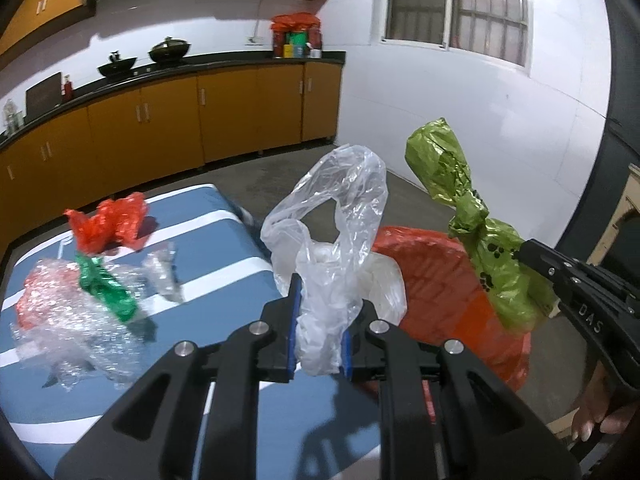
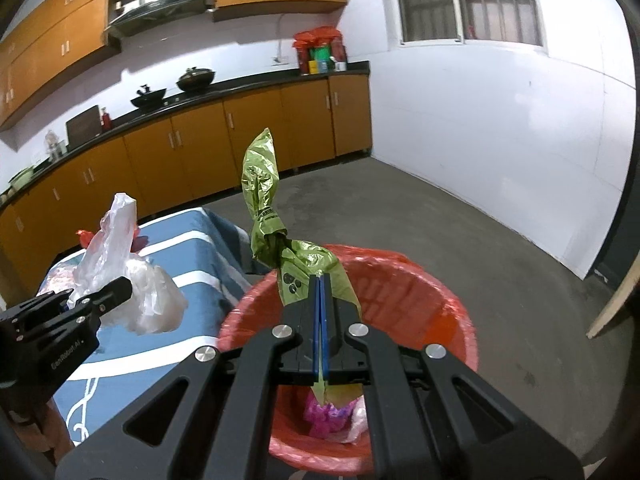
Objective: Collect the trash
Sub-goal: 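Carry both bags over the wastebasket and open both grippers to drop them, then move both open grippers back to the bags on the table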
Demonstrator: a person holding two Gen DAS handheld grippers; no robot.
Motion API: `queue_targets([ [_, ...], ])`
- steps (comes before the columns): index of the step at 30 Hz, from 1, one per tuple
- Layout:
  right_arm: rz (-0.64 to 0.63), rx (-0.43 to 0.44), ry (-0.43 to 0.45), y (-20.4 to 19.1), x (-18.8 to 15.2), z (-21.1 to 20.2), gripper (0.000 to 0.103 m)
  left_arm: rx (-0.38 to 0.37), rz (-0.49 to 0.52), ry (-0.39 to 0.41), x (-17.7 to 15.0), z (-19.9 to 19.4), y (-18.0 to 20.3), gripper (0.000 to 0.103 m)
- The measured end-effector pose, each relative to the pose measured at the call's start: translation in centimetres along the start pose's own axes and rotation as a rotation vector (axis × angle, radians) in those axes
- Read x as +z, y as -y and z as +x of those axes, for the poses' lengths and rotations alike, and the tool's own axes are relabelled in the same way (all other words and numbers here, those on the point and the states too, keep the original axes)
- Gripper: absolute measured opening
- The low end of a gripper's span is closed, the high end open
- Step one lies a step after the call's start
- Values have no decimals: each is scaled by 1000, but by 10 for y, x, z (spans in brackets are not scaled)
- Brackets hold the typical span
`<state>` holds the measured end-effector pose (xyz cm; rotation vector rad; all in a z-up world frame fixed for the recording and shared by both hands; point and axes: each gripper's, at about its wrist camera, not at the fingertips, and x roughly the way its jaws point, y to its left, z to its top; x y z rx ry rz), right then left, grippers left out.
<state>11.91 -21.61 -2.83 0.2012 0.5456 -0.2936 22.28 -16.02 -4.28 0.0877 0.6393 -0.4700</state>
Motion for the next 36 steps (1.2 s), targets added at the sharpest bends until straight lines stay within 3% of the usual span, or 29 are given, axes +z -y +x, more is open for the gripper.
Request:
queue_targets([
  [20, 116, -31, -29, 43, -6, 10, 1, -113, 79, -51, 8, 49, 62, 21],
  [25, 140, -8, -42, 46, -7, 13, 5, -117, 91, -70, 5, 58, 65, 36],
  [29, 156, -10, -39, 52, -10, 11, 30, -105, 85, -84, 0, 62, 60, 40],
  [36, 133, -24, -47, 48, -11, 11, 30, -32, 45, -71, -9, 53, 34, 60],
])
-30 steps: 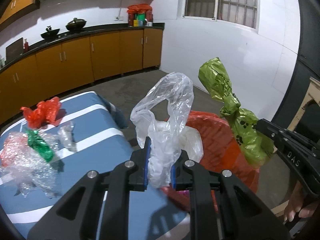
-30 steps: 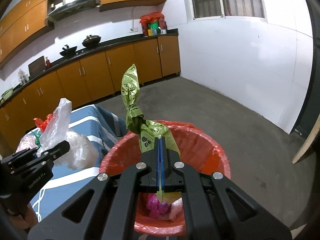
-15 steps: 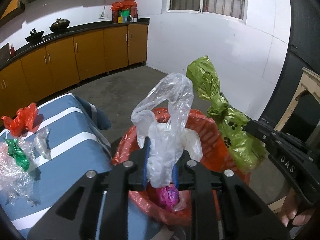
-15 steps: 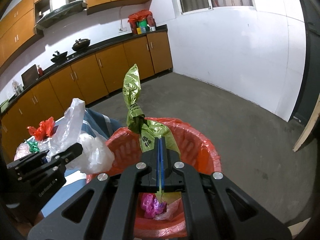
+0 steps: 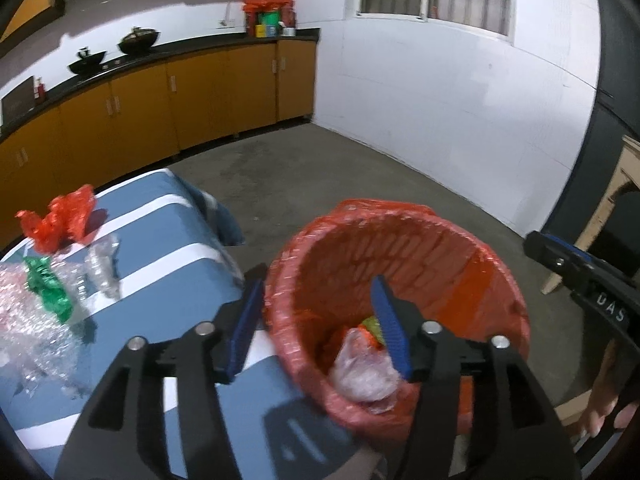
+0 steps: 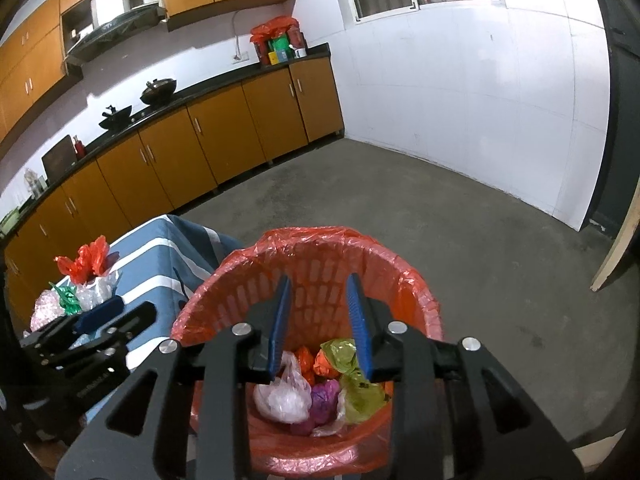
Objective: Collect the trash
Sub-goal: 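Move both open grippers back to the bags on the table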
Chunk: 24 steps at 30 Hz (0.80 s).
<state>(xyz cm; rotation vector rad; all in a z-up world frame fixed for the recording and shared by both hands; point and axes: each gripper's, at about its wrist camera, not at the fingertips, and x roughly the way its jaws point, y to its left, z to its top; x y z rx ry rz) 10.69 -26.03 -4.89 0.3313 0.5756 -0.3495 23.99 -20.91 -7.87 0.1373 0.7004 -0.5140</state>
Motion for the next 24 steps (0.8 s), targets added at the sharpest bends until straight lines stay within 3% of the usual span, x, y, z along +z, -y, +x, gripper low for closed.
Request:
queue_targets([
  [11, -93, 33, 27, -43, -1, -1, 59, 151, -76, 44, -18, -39, -61, 71],
  [18, -186, 124, 18, -96, -3, 6, 59, 301, -151, 98, -40, -82, -125, 72],
  [24, -276, 264, -14, -162, -10, 15, 59, 449, -224, 132, -65, -120, -183, 74],
])
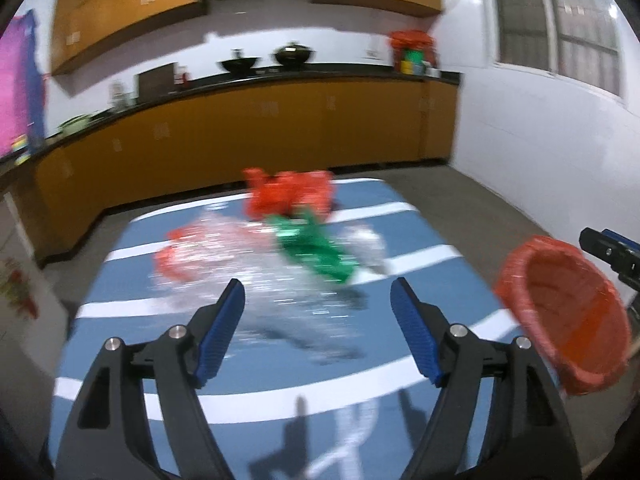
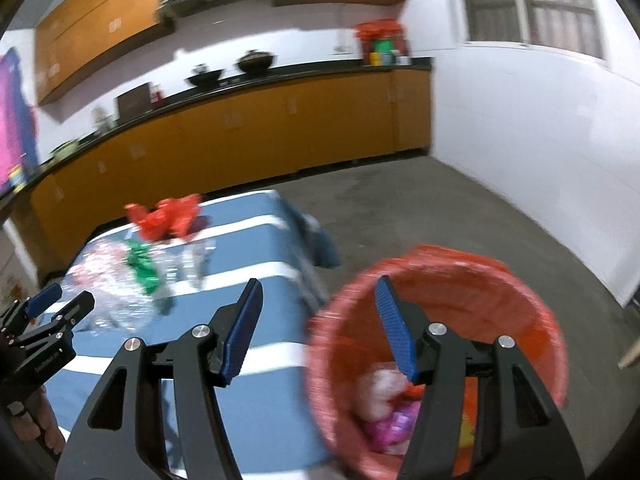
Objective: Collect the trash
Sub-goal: 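Move both open grippers back to the bags on the table, then grasp the bright green bag with the right gripper and lift it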
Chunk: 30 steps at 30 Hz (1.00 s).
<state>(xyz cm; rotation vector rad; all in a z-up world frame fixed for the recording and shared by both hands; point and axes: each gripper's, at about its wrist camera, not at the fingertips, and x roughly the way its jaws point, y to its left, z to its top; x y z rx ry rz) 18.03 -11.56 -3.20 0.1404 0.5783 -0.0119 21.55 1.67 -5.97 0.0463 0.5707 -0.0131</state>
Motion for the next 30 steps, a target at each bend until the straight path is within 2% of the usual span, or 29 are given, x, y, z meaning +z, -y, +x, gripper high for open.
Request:
queue_targets([
  [6, -98, 111, -28, -63, 7, 31, 59, 133, -96, 7, -10, -8, -76, 75],
  [13, -185, 200, -72, -126, 12, 73, 59, 202, -164, 16, -13, -12, -129, 76],
  [19, -216, 230, -117, -157, 14, 109, 59, 216, -177, 23, -17, -11, -150, 77],
  [25, -222, 232, -168, -167, 13, 138, 59, 210, -183, 23, -15, -4, -157, 77],
  [30, -244, 232, -202, -172, 11, 154, 51, 187, -189, 16, -14, 4, -158, 77],
])
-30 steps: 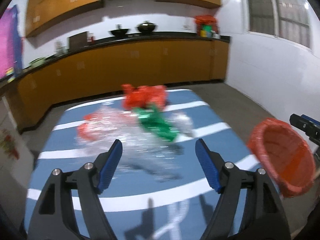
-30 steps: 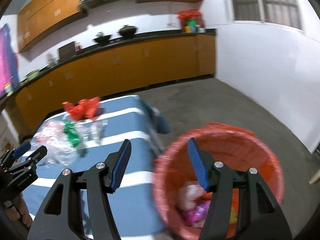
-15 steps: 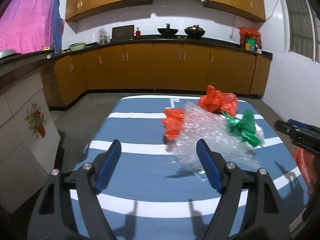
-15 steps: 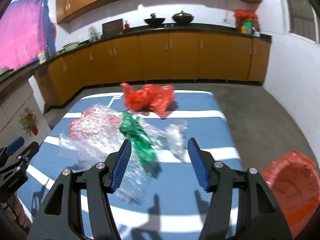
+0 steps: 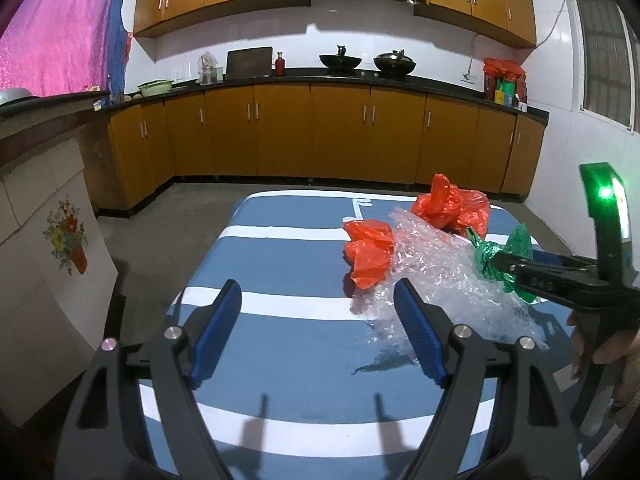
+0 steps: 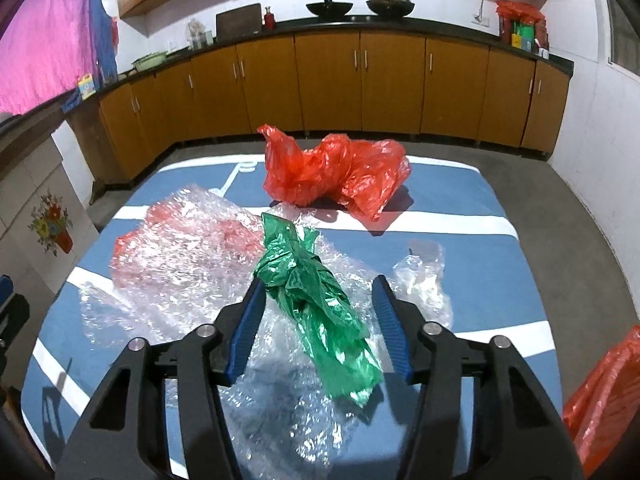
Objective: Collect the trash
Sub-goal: 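Grasp the bright green bag with the right gripper and lift it, then close the left gripper on the bubble wrap and lift it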
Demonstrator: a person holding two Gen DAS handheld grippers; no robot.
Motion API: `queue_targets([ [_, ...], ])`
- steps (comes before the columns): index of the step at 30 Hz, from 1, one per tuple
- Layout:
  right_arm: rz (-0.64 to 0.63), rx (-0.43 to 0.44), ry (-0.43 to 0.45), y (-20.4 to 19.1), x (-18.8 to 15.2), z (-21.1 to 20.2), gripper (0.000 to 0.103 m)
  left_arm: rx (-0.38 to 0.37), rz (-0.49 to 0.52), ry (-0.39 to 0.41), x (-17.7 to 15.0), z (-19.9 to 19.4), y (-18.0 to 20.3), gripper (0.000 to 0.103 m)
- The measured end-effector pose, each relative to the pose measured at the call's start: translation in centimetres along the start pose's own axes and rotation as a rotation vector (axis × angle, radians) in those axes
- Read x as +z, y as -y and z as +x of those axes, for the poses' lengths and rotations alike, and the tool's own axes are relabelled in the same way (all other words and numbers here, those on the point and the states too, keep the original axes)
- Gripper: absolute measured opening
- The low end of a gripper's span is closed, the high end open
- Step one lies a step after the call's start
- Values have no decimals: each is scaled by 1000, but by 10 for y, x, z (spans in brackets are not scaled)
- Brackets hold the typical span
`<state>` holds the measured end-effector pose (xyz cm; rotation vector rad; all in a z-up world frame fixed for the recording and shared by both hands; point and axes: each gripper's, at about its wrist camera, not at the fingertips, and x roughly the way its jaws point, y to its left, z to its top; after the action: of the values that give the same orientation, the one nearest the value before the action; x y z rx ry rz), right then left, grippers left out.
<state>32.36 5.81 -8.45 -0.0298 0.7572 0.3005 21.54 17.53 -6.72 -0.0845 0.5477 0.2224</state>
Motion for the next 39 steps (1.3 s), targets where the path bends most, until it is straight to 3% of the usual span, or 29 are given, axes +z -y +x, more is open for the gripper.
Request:
queue_targets([
  [8, -44, 6, -10, -5, -9, 1, 16, -42, 10, -6, 3, 8, 13, 77],
  [13, -33, 21, 23, 0, -10, -16, 7, -78, 21, -9, 6, 11, 25, 77],
  [24, -14, 1, 115, 19, -20, -62, 5, -125, 37, -55, 7, 25, 47, 77],
  [32, 55, -68, 138, 53, -33, -84, 5, -166, 127, -55, 10, 27, 88, 77],
  [39, 84, -86, 117, 64, -43, -84, 5, -140, 99, -181, 0, 58, 96, 77],
])
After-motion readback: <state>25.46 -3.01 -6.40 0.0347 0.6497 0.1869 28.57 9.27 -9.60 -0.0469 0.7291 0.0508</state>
